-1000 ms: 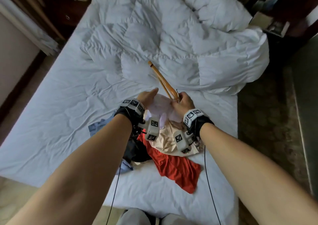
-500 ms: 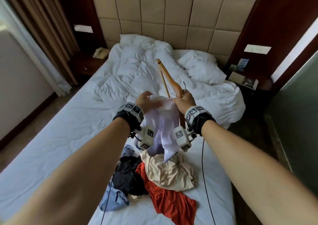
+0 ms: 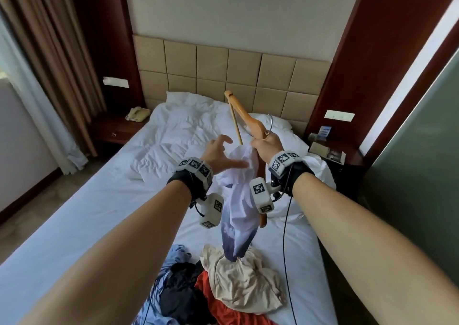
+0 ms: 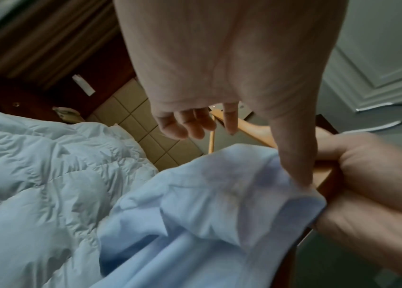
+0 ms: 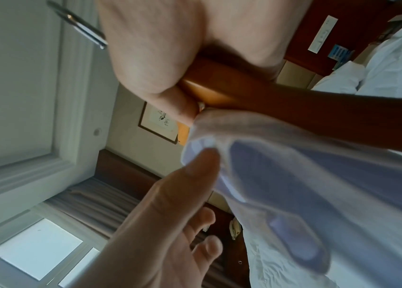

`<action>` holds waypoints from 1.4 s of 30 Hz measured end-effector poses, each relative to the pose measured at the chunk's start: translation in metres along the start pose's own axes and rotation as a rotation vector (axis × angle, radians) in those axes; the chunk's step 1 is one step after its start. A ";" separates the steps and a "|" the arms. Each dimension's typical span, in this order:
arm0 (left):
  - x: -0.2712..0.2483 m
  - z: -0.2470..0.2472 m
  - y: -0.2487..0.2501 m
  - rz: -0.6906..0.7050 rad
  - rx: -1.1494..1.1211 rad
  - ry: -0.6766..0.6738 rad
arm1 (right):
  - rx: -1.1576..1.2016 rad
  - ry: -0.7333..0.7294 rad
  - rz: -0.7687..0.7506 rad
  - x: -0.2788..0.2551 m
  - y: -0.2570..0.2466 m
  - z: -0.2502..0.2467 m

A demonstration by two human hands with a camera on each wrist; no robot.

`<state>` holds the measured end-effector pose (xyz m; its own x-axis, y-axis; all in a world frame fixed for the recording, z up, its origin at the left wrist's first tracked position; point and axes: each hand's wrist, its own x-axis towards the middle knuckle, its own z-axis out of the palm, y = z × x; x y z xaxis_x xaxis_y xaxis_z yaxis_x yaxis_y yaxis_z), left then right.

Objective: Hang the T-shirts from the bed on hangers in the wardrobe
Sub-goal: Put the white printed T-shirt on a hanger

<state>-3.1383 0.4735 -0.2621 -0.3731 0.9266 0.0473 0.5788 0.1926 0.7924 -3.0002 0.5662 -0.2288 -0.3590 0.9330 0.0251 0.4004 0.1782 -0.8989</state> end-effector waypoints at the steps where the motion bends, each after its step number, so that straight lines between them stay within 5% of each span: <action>1: -0.003 -0.002 0.002 0.013 -0.045 0.010 | -0.005 0.008 0.000 -0.002 -0.004 0.003; 8: -0.013 -0.008 -0.007 -0.155 -0.143 -0.149 | 0.048 0.055 0.018 -0.021 -0.016 0.014; 14: -0.025 -0.019 -0.013 -0.356 -0.660 -0.186 | 0.008 0.051 0.020 -0.044 -0.020 0.014; 18: -0.030 -0.027 -0.009 -0.267 -0.938 -0.120 | -0.053 0.039 0.023 -0.057 -0.020 0.017; 24: -0.030 -0.038 -0.007 -0.093 -0.871 0.031 | -0.148 0.053 0.016 -0.072 -0.030 0.016; 32: -0.044 -0.058 -0.004 -0.017 -0.699 -0.070 | -0.143 0.180 0.058 -0.083 -0.034 0.014; 37: -0.045 -0.068 -0.007 0.035 -0.343 0.063 | -0.113 0.228 0.083 -0.089 -0.031 0.013; 42: -0.050 -0.069 -0.016 0.070 -0.366 0.092 | -0.102 0.221 0.087 -0.098 -0.029 0.010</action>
<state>-3.1791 0.4022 -0.2346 -0.4152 0.8973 0.1501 0.3145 -0.0132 0.9492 -2.9844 0.4663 -0.2096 -0.1310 0.9899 0.0545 0.5087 0.1143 -0.8533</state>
